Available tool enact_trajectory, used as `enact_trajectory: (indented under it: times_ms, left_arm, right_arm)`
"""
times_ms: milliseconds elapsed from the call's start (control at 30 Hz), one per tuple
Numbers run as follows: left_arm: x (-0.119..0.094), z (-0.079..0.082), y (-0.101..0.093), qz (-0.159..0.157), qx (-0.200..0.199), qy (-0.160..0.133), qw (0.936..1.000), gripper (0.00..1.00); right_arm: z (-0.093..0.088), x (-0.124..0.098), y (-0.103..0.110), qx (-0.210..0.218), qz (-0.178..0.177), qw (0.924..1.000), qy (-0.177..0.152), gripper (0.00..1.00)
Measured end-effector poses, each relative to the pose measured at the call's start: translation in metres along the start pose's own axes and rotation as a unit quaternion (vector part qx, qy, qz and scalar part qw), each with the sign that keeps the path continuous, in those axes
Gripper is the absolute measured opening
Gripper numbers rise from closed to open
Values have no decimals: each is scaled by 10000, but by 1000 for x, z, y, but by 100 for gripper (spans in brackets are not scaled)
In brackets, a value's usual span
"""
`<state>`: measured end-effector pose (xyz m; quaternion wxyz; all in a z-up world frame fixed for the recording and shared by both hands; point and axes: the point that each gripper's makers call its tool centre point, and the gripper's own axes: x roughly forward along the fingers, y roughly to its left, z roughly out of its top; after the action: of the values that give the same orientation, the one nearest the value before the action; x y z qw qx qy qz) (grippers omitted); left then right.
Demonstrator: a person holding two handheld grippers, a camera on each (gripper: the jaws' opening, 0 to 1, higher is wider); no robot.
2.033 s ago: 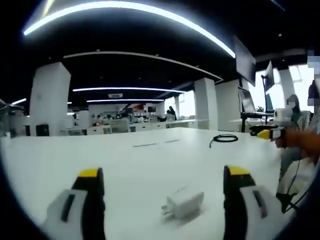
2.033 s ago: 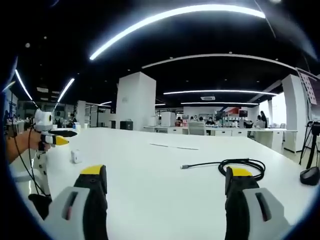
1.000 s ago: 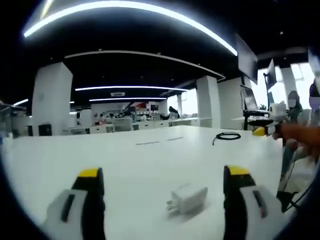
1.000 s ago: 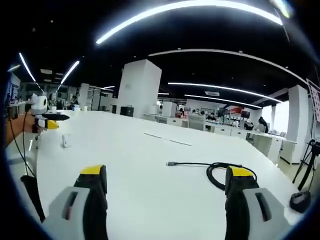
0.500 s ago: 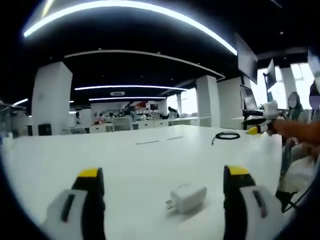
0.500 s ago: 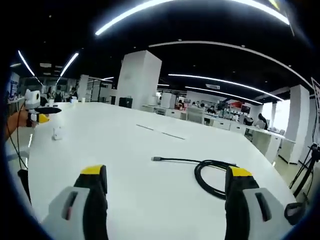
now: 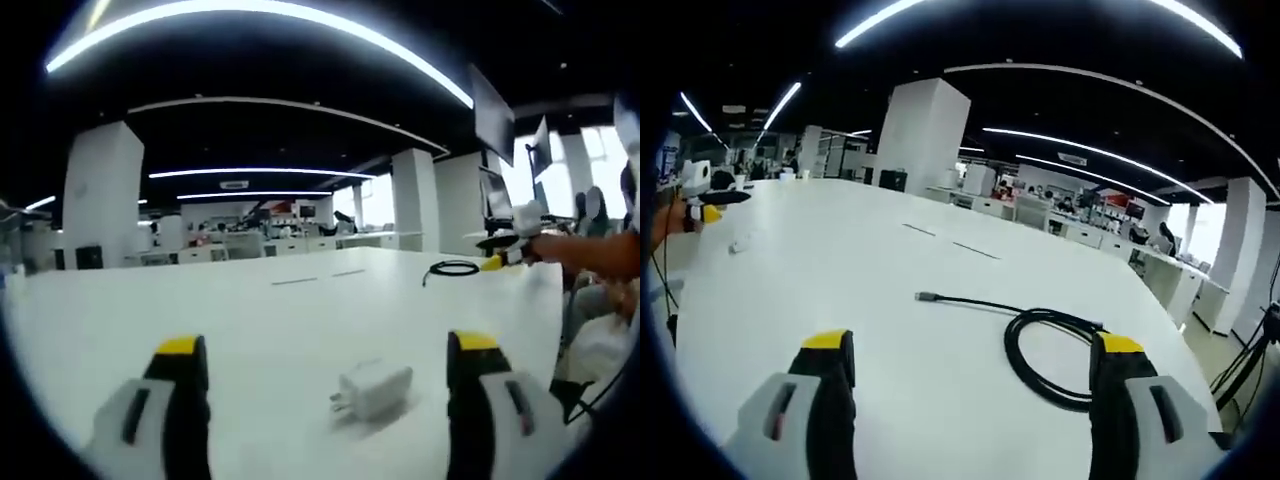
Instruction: Plug the desk Type‑C cable into the charger adapter.
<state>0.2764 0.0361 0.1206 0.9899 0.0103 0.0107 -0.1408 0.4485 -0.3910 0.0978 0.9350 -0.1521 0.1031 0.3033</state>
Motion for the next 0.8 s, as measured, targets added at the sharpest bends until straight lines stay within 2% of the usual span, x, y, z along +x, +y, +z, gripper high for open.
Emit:
enact_trajectory:
  times_ms: [333, 800]
  left_arm:
    - [-2, 0, -1, -40, 52, 11, 10000, 100]
    - [-4, 1, 1, -33, 104, 2, 9999, 100]
  right_arm:
    - [-6, 14, -5, -132, 95, 9994, 316, 98]
    - [-15, 27, -18, 22, 174, 9974, 702, 95]
